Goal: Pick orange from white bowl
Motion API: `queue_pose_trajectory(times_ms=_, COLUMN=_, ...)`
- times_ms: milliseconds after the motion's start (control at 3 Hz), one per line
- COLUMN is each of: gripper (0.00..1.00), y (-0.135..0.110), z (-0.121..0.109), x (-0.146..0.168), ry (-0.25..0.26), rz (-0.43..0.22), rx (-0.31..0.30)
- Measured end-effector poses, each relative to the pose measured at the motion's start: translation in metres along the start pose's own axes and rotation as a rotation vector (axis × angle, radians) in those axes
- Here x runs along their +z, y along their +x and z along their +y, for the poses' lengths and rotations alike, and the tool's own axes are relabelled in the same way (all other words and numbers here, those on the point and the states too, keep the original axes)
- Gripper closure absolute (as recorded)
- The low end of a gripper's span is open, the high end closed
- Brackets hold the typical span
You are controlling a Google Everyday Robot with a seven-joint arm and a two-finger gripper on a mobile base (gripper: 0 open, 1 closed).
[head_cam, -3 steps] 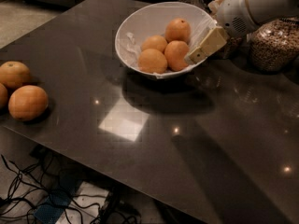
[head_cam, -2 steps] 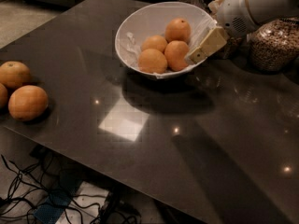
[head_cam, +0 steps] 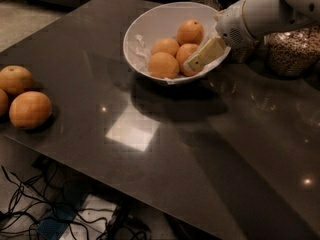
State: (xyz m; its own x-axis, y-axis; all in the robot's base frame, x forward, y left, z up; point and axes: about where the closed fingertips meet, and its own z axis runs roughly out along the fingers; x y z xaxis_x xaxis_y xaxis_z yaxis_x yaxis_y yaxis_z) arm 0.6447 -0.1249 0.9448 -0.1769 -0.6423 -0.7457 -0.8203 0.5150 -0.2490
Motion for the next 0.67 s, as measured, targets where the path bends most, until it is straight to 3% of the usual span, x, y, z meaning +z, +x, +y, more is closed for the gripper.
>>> queue_pose_trajectory(times_ms=333, gripper=0.17, y=0.0013, z=-0.001, x=0.0156, ry=0.014, rz=0.001, rx=0.036)
queue_pose_trajectory(times_ms=667, gripper=0.27, y=0.0009, z=-0.0004, x=0.0243, ry=0.027, rz=0.005, rx=0.051)
